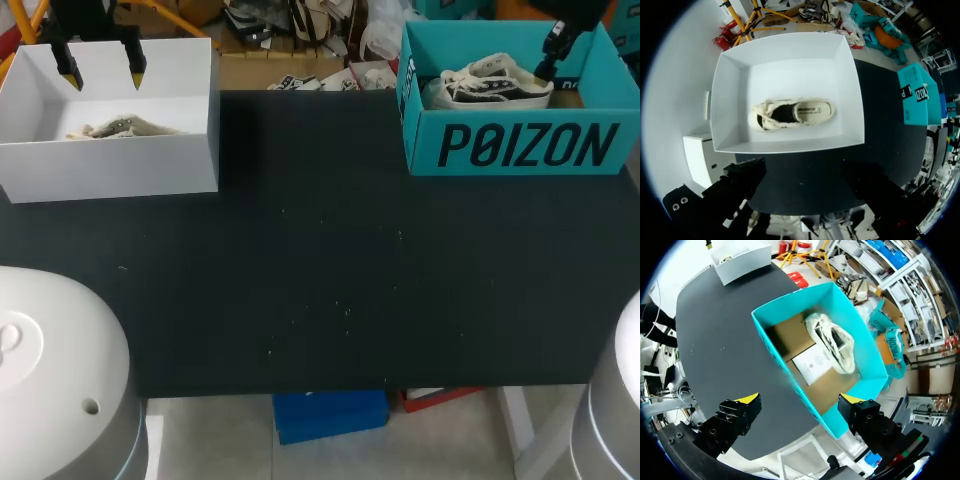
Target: Take the shoe out of the shoebox, open the shoe tongue, remove and reinsert the insole, then place the shoe into the shoebox
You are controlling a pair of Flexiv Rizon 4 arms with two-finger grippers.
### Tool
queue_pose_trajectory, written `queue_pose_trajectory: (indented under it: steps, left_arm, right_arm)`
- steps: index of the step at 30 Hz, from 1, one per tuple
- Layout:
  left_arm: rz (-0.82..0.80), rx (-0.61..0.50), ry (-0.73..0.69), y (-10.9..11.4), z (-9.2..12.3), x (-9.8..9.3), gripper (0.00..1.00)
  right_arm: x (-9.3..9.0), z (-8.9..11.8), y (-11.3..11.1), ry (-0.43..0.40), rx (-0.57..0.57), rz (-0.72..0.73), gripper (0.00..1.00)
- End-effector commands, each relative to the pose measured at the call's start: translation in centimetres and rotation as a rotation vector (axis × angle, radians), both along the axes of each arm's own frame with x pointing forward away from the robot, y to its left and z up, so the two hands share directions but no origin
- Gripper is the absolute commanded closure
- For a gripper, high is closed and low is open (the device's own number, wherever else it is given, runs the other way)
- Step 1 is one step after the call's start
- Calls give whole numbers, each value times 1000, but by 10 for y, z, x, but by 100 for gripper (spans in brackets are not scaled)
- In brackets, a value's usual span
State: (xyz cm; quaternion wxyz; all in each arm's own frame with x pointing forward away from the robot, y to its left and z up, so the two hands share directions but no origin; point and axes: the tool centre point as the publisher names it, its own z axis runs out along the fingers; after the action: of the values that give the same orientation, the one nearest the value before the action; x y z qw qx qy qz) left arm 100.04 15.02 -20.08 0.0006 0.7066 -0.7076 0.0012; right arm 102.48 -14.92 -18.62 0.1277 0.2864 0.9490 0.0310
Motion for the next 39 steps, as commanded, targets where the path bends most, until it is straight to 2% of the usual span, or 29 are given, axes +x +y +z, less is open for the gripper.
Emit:
queue_pose_trajectory:
  steps: [1, 11, 14, 15, 16, 17, 19, 21, 22, 26, 28, 30, 34, 39]
  left_arm:
    - [1, 1, 1, 0, 1, 0, 0]
    - [1, 1, 1, 0, 1, 0, 0]
    - [1, 1, 1, 0, 1, 0, 0]
    - [1, 1, 1, 0, 1, 0, 0]
    - [1, 1, 1, 0, 1, 0, 0]
    - [1, 1, 1, 0, 1, 0, 0]
    - [1, 1, 1, 0, 1, 0, 0]
    - [1, 1, 1, 0, 1, 0, 0]
    - [1, 1, 1, 0, 1, 0, 0]
    - [1, 1, 1, 0, 1, 0, 0]
    - [1, 1, 1, 0, 1, 0, 0]
    - [1, 1, 1, 0, 1, 0, 0]
    - [1, 1, 1, 0, 1, 0, 0]
    - [1, 1, 1, 0, 1, 0, 0]
  right_arm:
    - [27, -7, 4, 65, -102, 345, 0]
    - [77, -32, 29, 100, -120, 505, 1]
    - [91, -42, 34, 100, -118, 528, 20]
    - [95, -46, 35, 99, -119, 531, 22]
    - [99, -50, 36, 101, -115, 535, 19]
    - [104, -55, 36, 103, -116, 538, 31]
    - [110, -62, 36, 106, -123, 540, 46]
    - [117, -69, 36, 108, -130, 547, 41]
    - [122, -73, 35, 108, -135, 544, 48]
    - [133, -85, 32, 108, -144, 543, 43]
    - [138, -91, 31, 107, -149, 545, 48]
    - [143, -99, 30, 107, -150, 547, 44]
    - [153, -110, 28, 109, -151, 547, 51]
    - [161, -126, 27, 112, -150, 551, 50]
